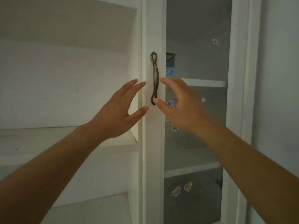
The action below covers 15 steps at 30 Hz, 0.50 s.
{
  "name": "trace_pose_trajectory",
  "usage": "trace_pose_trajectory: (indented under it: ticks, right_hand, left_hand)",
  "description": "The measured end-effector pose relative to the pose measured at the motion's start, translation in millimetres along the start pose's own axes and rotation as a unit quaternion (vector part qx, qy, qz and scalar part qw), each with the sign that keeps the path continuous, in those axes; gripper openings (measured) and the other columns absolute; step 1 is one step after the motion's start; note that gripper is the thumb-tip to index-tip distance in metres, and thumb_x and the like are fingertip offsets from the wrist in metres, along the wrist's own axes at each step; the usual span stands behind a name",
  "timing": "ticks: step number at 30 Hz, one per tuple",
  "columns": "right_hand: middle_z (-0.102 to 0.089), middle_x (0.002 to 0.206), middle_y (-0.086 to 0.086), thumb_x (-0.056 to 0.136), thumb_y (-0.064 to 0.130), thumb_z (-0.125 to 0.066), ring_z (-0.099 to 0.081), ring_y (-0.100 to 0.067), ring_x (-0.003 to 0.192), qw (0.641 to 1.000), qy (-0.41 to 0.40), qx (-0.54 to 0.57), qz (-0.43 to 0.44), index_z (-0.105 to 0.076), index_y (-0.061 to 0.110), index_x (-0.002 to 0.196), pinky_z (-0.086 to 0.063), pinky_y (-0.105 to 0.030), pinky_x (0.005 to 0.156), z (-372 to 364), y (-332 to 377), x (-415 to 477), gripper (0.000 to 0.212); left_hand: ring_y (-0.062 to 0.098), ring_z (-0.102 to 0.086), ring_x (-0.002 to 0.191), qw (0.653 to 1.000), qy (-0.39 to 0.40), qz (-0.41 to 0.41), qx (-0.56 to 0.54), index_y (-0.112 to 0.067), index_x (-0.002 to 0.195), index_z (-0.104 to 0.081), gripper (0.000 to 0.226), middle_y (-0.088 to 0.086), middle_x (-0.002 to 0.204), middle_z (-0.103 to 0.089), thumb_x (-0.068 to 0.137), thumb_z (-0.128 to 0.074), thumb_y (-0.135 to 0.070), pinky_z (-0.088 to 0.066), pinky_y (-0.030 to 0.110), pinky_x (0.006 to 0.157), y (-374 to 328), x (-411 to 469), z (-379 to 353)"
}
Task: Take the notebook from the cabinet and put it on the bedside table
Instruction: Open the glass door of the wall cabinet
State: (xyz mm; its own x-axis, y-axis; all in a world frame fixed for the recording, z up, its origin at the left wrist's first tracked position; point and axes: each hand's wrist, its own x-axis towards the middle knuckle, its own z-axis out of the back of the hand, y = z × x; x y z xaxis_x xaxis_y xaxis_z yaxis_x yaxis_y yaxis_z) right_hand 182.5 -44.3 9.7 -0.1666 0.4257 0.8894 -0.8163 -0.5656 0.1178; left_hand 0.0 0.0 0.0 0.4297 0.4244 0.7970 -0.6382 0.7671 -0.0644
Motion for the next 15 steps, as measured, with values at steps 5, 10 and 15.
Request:
trace_pose_trajectory:
  ticks: [5, 10, 15]
  right_hand:
    - [-0.038, 0.14, 0.004, 0.087, 0.037, -0.057, -0.039, -0.012, 0.123, 1.0, 0.005, -0.02, -0.009, -0.032, 0.021, 0.138, -0.034, -0.024, 0.094, -4.5, 5.4, 15.4, 0.059]
    - [-0.033, 0.143, 0.004, 0.085, 0.035, -0.06, -0.039, -0.011, 0.123, 0.999, -0.025, -0.035, -0.016, -0.025, 0.022, 0.141, -0.037, -0.025, 0.095, -11.3, 6.1, 25.8, 0.067]
    - [-0.029, 0.144, 0.0, 0.085, 0.034, -0.061, -0.039, -0.014, 0.124, 0.996, -0.037, -0.063, -0.043, -0.024, 0.017, 0.142, -0.043, -0.039, 0.1, -22.7, 5.6, 32.8, 0.07]
  left_hand:
    - [0.013, -0.013, 0.141, 1.0, -0.014, 0.007, 0.0, -0.034, 0.144, -0.013, 0.063, -0.007, 0.156, -0.011, 0.09, -0.042, -0.047, -0.018, 0.034, 0.111, 8.5, 7.4, 2.4]
    - [0.013, -0.016, 0.141, 0.999, -0.034, 0.0, -0.04, -0.031, 0.144, -0.017, 0.061, -0.005, 0.155, -0.015, 0.091, -0.044, -0.044, -0.02, 0.034, 0.112, 29.6, 23.6, 0.8]
    - [0.008, -0.021, 0.137, 0.988, -0.051, -0.009, -0.147, -0.029, 0.145, -0.018, 0.06, -0.008, 0.153, -0.02, 0.092, -0.047, -0.038, -0.027, 0.034, 0.11, 44.4, 42.4, -12.7]
